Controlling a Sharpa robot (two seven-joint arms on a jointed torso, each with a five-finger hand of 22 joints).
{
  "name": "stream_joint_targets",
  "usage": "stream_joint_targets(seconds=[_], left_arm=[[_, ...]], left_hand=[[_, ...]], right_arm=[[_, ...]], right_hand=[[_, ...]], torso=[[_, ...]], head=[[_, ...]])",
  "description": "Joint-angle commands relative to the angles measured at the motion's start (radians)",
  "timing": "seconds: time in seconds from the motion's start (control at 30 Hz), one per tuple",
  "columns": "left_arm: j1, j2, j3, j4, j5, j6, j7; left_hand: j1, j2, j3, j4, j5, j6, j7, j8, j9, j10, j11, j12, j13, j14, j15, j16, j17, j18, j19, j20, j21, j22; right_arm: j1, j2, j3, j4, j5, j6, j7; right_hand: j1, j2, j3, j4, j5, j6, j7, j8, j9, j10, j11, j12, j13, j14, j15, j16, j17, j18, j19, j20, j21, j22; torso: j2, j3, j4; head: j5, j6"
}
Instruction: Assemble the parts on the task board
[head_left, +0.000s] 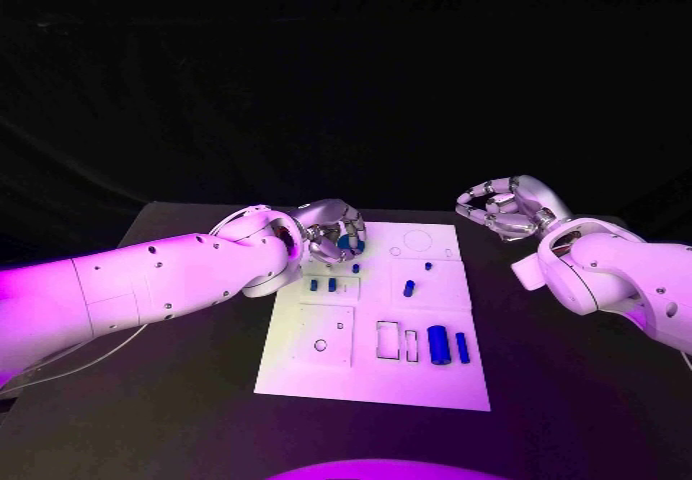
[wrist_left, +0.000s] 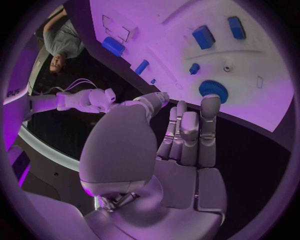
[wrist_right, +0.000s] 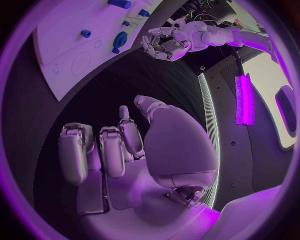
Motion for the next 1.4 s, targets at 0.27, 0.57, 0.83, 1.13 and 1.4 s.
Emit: stream_joint_targets(seconds=[0.27, 0.57, 0.83, 1.13, 1.4], left_arm=[[-0.019, 0.051, -0.003, -0.051, -0.286, 0.075, 0.0], [-0.021, 0.073, -0.004, -0.075, -0.345, 0.146, -0.055], [-0.022, 0.09, -0.004, -0.097, -0.362, 0.164, -0.074], [-0.022, 0.108, -0.004, -0.111, -0.365, 0.168, -0.075], [-0.022, 0.118, -0.004, -0.121, -0.361, 0.167, -0.072]], left_hand=[[-0.006, -0.011, -0.022, 0.001, -0.012, 0.044, -0.01, -0.034, -0.053, -0.017, 0.005, -0.04, -0.062, 0.035, 0.004, 0.052, 0.012, -0.019, 0.048, 0.007, 0.074, 0.085], [-0.012, -0.009, -0.051, 0.007, -0.014, 0.073, -0.017, -0.044, -0.076, -0.004, 0.002, -0.042, -0.087, 0.071, 0.001, 0.101, 0.046, -0.036, 0.098, 0.007, 0.145, 0.169], [-0.002, -0.004, -0.049, 0.007, -0.012, 0.09, -0.016, -0.047, -0.084, -0.003, 0.002, -0.047, -0.1, 0.077, 0.001, 0.111, 0.047, -0.039, 0.108, 0.005, 0.162, 0.188], [0.015, 0.01, -0.031, 0.007, -0.011, 0.122, -0.019, -0.05, -0.097, 0.024, -0.002, -0.05, -0.12, 0.094, -0.002, 0.13, 0.058, -0.047, 0.133, 0.004, 0.198, 0.23], [0.025, 0.017, -0.013, 0.006, -0.012, 0.143, -0.023, -0.058, -0.11, 0.052, -0.009, -0.058, -0.14, 0.105, -0.007, 0.142, 0.062, -0.053, 0.147, 0.0, 0.221, 0.257]], right_arm=[[-0.001, 0.003, 0.0, 0.005, -0.022, 0.001, 0.011], [-0.001, 0.004, 0.0, 0.004, -0.023, -0.005, 0.013], [-0.001, 0.005, 0.0, 0.005, -0.023, -0.005, 0.013], [-0.001, 0.006, 0.0, 0.006, -0.023, -0.004, 0.013], [-0.001, 0.008, 0.0, 0.005, -0.023, -0.002, 0.013]], right_hand=[[-0.008, 0.0, 0.002, 0.004, 0.006, -0.005, 0.0, 0.003, 0.001, 0.001, -0.002, -0.007, 0.015, 0.064, -0.007, -0.004, 0.102, 0.007, 0.017, -0.004, -0.007, 0.163], [-0.006, -0.001, 0.002, 0.003, 0.007, -0.006, 0.0, 0.003, 0.001, -0.009, -0.002, -0.017, 0.004, 0.062, -0.007, -0.008, 0.092, 0.009, 0.011, -0.005, -0.016, 0.156], [-0.006, -0.001, 0.002, 0.003, 0.007, -0.007, 0.0, 0.003, 0.001, -0.01, -0.002, -0.018, 0.004, 0.061, -0.007, -0.009, 0.09, 0.01, 0.01, -0.005, -0.018, 0.155], [-0.006, -0.001, 0.002, 0.003, 0.007, -0.007, 0.0, 0.003, 0.001, -0.01, -0.002, -0.018, 0.004, 0.061, -0.007, -0.009, 0.09, 0.01, 0.01, -0.005, -0.018, 0.155], [-0.006, -0.001, 0.003, 0.003, 0.007, -0.007, 0.0, 0.004, 0.001, -0.008, -0.002, -0.016, 0.006, 0.061, -0.007, -0.009, 0.091, 0.01, 0.011, -0.005, -0.017, 0.156]], torso=[[0.001, 0.0006, -0.0022], [0.0, 0.0006, 0.0006], [-0.001, 0.0001, -0.0004], [-0.001, 0.0, 0.0003], [-0.002, 0.0006, 0.0013]], head=[[-0.003, 0.003], [-0.007, 0.0], [-0.007, -0.001], [-0.009, -0.003], [-0.009, -0.006]])
